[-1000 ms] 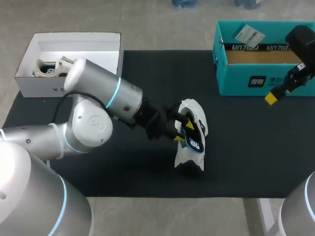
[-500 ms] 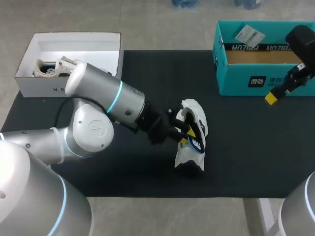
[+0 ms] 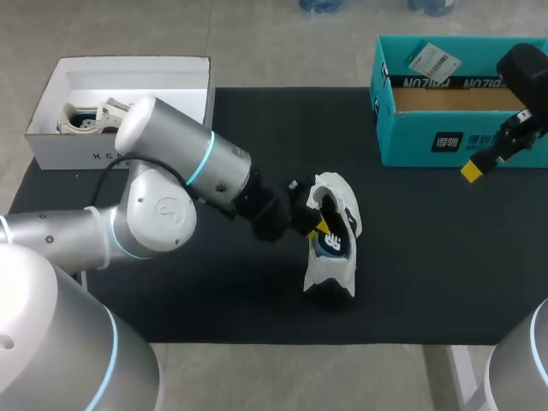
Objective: Take the shoe out of the shoebox, open the shoe tongue, remove and reinsert the insole, then place the shoe into the shoebox
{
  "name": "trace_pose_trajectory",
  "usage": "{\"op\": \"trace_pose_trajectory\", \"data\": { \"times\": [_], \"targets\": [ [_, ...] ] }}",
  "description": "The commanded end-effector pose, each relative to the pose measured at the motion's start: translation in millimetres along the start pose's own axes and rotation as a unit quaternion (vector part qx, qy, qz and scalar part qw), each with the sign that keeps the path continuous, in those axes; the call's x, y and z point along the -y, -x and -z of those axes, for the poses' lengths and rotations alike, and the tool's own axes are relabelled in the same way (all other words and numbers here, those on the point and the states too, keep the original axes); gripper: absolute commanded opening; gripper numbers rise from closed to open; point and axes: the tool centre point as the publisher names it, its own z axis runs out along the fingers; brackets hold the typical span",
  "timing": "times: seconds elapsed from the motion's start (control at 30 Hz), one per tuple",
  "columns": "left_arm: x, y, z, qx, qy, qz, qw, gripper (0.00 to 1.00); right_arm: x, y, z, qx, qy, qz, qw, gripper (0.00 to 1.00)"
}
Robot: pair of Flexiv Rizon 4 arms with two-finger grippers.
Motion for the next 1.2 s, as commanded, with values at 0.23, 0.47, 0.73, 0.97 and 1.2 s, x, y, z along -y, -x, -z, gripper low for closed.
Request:
{"op": "trace_pose_trajectory", "data": {
  "times": [0.23, 0.47, 0.73, 0.97, 1.2],
  "targets": [
    [2, -15.7, -11, -0.010, 0.004, 0.000, 1.000, 0.00, -2.1, 1.0, -1, 0.000, -0.002, -0.001, 1.000, 1.00],
    [0, -8.3, 4, 0.010, 0.020, 0.010, 1.000, 0.53, -2.1, 1.0, -1, 0.000, -0.002, -0.001, 1.000, 1.00],
    [10, 2.0, 6, 0.030, 0.014, 0.017, 0.999, 0.87, -2.1, 1.0, -1, 0.000, -0.002, -0.001, 1.000, 1.00],
    [18, 5.5, 1, 0.033, 0.005, 0.018, 0.999, 0.62, -2.1, 1.0, -1, 0.000, -0.002, -0.001, 1.000, 1.00],
    [22, 8.8, -2, 0.032, -0.005, 0.014, 0.999, 0.13, -2.1, 1.0, -1, 0.000, -0.002, -0.001, 1.000, 1.00]
  ]
}}
